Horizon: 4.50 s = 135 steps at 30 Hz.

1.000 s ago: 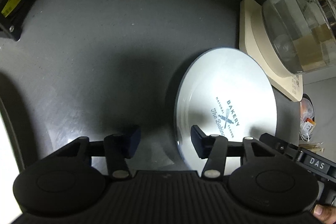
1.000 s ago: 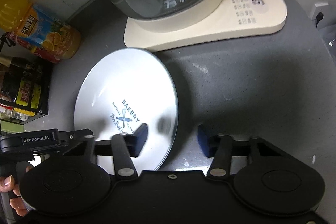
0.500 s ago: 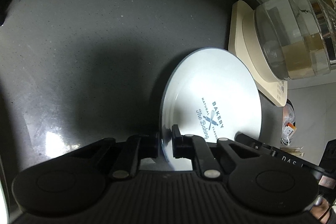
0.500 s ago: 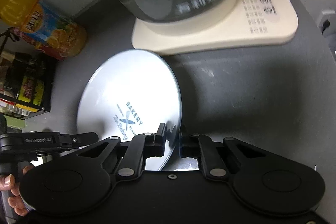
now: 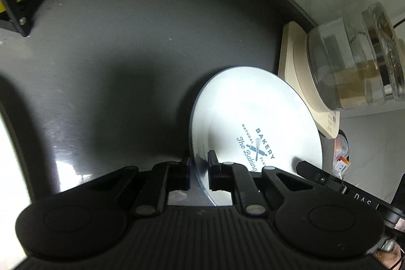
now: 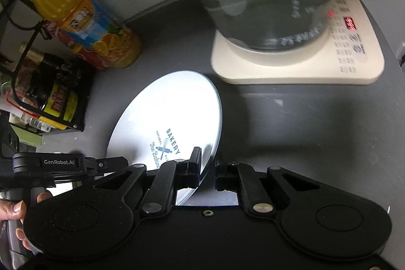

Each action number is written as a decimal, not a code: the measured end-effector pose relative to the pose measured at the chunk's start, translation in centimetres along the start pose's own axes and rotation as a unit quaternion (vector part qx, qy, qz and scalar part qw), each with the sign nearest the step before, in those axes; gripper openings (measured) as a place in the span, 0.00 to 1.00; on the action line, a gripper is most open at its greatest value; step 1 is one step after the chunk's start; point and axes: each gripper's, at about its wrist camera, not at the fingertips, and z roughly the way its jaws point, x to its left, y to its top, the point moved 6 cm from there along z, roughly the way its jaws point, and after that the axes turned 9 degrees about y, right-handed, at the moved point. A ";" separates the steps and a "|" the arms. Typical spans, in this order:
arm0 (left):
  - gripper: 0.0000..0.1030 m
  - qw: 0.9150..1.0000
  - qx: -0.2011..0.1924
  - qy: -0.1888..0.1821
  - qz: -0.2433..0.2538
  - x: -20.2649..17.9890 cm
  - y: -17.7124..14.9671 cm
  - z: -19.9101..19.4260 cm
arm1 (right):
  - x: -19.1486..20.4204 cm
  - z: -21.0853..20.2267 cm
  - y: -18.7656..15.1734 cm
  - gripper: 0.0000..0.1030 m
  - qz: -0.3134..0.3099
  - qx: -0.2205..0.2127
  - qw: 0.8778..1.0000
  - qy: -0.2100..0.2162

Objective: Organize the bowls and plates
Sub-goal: 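Lift the 'BAKERY' plate with both grippers and carry it over the plate stack, then lower the 'BAKERY' plate onto the stack and open both grippers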

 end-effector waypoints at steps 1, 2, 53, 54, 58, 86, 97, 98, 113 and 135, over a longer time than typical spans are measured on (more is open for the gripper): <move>0.10 1.000 -0.004 -0.002 0.000 0.2 0.1 -0.3 | 0.4 0.0 0.1 0.10 -0.004 -0.001 1.000 0.001; 0.10 1.000 -0.007 -0.003 0.000 0.5 0.1 -0.7 | 0.9 0.0 0.1 0.10 -0.010 -0.002 1.000 0.001; 0.11 0.983 -0.092 0.023 -0.158 20.5 -5.0 -13.0 | 20.4 6.3 -4.9 0.11 -0.194 0.085 0.975 0.072; 0.11 0.982 -0.092 0.024 -0.161 20.8 -5.1 -12.9 | 20.7 6.5 -5.1 0.12 -0.196 0.088 0.974 0.072; 0.11 0.981 -0.090 0.027 -0.171 22.0 -5.6 -13.1 | 21.6 7.4 -5.9 0.12 -0.205 0.098 0.971 0.073; 0.15 0.987 -0.045 0.056 -0.141 25.6 -6.8 -10.5 | 22.2 10.2 -9.0 0.09 -0.204 0.092 0.974 0.040; 0.47 0.990 -0.068 0.080 -0.098 26.0 -5.0 -13.4 | 22.1 10.7 -9.0 0.09 -0.186 0.080 0.979 0.032; 0.57 0.989 -0.076 0.085 -0.096 26.1 -4.8 -14.1 | 22.2 10.7 -9.0 0.09 -0.188 0.078 0.979 0.030; 0.78 0.984 -0.066 0.138 -0.088 28.7 -4.5 -12.5 | 21.7 11.0 -8.6 0.29 -0.167 0.060 0.984 0.008; 0.23 0.986 -0.082 0.079 -0.124 30.5 -5.1 -12.8 | 22.8 12.6 -10.0 0.28 -0.163 0.077 0.983 0.020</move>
